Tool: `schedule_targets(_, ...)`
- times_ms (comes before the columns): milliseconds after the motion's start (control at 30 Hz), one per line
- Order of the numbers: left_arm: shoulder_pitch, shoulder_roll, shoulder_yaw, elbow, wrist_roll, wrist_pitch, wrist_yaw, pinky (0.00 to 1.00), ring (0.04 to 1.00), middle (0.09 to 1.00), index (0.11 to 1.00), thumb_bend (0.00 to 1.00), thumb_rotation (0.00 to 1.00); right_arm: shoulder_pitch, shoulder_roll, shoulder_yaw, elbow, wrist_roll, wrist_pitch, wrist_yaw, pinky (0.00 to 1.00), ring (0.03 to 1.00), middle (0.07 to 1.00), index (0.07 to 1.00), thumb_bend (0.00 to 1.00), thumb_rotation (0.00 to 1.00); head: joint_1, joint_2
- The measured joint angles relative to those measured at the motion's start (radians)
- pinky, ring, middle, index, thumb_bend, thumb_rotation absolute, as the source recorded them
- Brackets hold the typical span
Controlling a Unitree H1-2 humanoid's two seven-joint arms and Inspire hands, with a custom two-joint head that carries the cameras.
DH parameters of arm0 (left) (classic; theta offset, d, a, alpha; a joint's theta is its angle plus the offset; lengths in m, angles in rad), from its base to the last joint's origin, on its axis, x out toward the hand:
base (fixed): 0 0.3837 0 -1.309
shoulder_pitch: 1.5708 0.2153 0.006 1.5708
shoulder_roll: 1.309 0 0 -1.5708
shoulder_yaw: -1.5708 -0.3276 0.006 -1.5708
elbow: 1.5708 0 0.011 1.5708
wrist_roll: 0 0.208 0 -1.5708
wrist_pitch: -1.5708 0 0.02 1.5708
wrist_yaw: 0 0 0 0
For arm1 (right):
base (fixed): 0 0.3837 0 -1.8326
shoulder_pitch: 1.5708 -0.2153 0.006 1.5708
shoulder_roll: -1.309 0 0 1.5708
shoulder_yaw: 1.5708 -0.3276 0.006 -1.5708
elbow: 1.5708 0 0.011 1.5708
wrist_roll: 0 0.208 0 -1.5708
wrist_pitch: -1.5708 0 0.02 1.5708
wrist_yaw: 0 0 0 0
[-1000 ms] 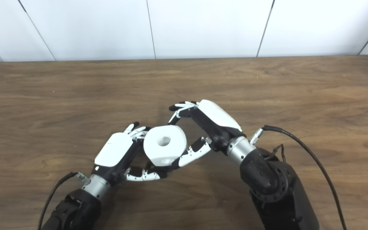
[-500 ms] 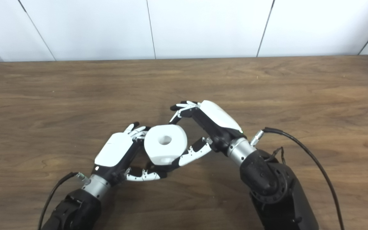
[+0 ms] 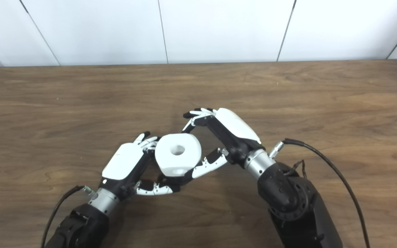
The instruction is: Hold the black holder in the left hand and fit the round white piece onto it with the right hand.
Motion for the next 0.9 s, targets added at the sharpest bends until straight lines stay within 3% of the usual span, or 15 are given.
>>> schedule_targets(900, 0.000, 0.001, 0.001, 0.000, 0.000, -0.002, 0.000, 1.00, 0.886, 0.788, 0.487, 0.52, 0.05, -0.002, -0.003, 0.005, 0.006, 0.002, -0.001, -0.003, 1.00, 0.949, 0.857, 0.483, 0.52, 0.14, -0.028, 0.009)
